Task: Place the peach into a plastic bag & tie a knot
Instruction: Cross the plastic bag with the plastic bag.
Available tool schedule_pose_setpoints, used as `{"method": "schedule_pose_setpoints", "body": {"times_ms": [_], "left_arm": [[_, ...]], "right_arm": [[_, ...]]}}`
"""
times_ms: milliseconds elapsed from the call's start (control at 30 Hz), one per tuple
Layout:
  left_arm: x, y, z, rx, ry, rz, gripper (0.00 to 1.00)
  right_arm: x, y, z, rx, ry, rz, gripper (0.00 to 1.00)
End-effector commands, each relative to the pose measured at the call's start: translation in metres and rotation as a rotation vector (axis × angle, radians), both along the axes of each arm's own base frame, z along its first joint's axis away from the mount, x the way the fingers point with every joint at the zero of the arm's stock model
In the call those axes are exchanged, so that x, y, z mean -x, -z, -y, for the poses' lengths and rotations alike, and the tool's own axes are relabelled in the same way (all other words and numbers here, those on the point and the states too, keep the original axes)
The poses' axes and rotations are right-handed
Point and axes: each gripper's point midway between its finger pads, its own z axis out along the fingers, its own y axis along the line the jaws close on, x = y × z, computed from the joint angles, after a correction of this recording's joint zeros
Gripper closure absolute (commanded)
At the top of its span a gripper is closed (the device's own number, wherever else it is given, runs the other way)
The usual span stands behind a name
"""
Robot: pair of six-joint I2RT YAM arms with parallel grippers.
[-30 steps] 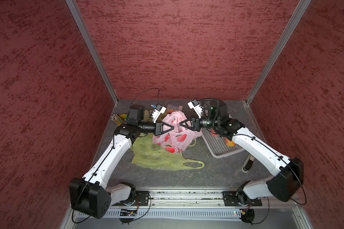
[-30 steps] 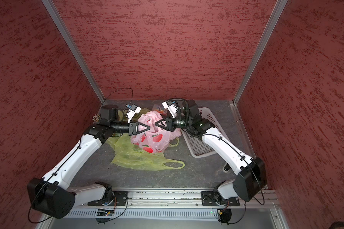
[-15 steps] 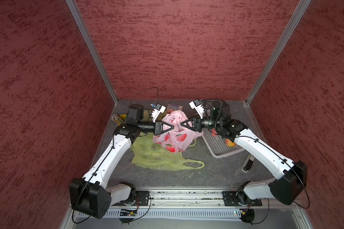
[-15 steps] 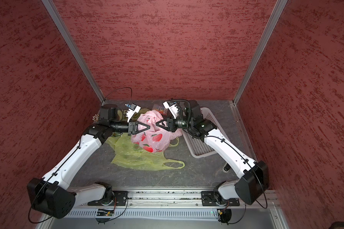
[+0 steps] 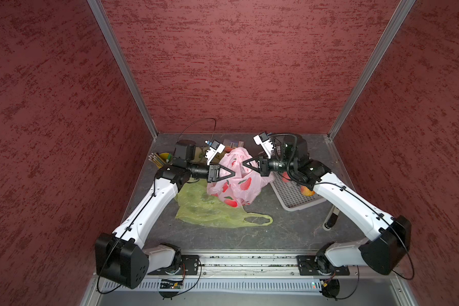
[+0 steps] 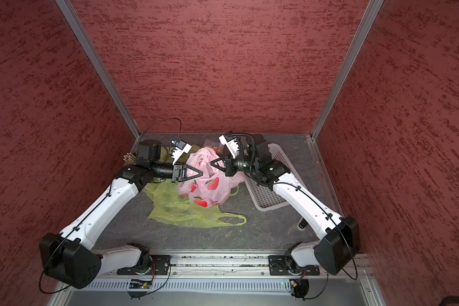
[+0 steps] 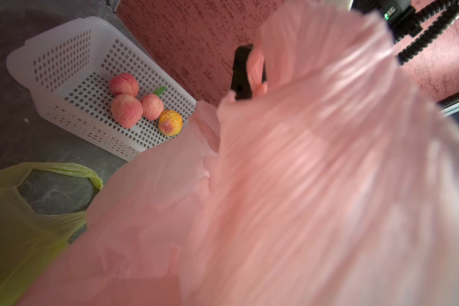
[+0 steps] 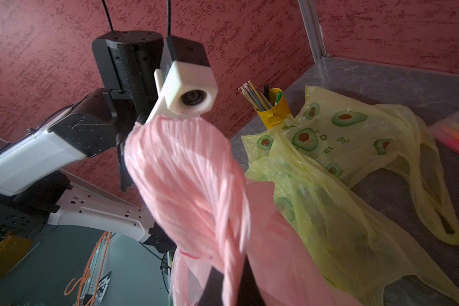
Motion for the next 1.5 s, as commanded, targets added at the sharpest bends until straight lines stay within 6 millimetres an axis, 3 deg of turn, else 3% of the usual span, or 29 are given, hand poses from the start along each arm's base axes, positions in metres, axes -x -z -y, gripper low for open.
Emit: {"method": "schedule_pose_setpoints", "body": {"times_ms": [0,200,467,567,633,667,767,1000,1100,1267,1400,1467], "left_arm": [[0.01,-0.011,0.005,0.031,0.056,0.028,1.0],[0.013,-0.014,0.009,0.081,0.089,0.02,1.0],[-0.002,-0.006,0.008,0.019,0.017,0.014,0.96],[-0.009,-0.005,-0.002,-0.026,-0.042,0.02,0.8],[-0.013,-0.006,-0.011,-0.051,-0.092,0.033,0.55],[-0.016,-0.006,-0.016,-0.068,-0.125,0.046,0.48],[-0.016,-0.009,-0.027,-0.116,-0.187,0.087,0.39],[-0.002,-0.018,-0.038,-0.288,-0.268,0.293,0.37],[-0.005,-0.025,-0.042,-0.337,-0.308,0.364,0.36],[-0.006,-0.053,-0.037,-0.271,-0.315,0.476,0.33],[-0.009,-0.056,-0.03,-0.239,-0.283,0.481,0.36],[-0.008,-0.053,-0.026,-0.235,-0.259,0.478,0.43]], "right_arm": [[-0.024,-0.014,0.014,0.003,0.166,0.063,1.0],[-0.028,-0.034,0.02,-0.084,0.229,0.11,1.0],[0.007,-0.038,-0.001,-0.186,-0.015,0.053,1.0],[0.016,-0.032,-0.002,-0.16,-0.064,0.034,1.0],[0.019,-0.028,-0.002,-0.143,-0.082,0.024,1.0],[0.02,-0.026,-0.002,-0.134,-0.085,0.018,1.0],[0.026,-0.02,-0.002,-0.127,-0.115,-0.003,1.0],[0.032,-0.011,-0.01,-0.127,-0.195,-0.081,1.0],[0.032,-0.006,-0.011,-0.123,-0.206,-0.098,1.0],[0.035,-0.002,-0.013,-0.126,-0.231,-0.124,1.0],[0.041,-0.003,-0.013,-0.128,-0.248,-0.118,1.0],[0.044,-0.004,-0.011,-0.128,-0.251,-0.116,1.0]]}}
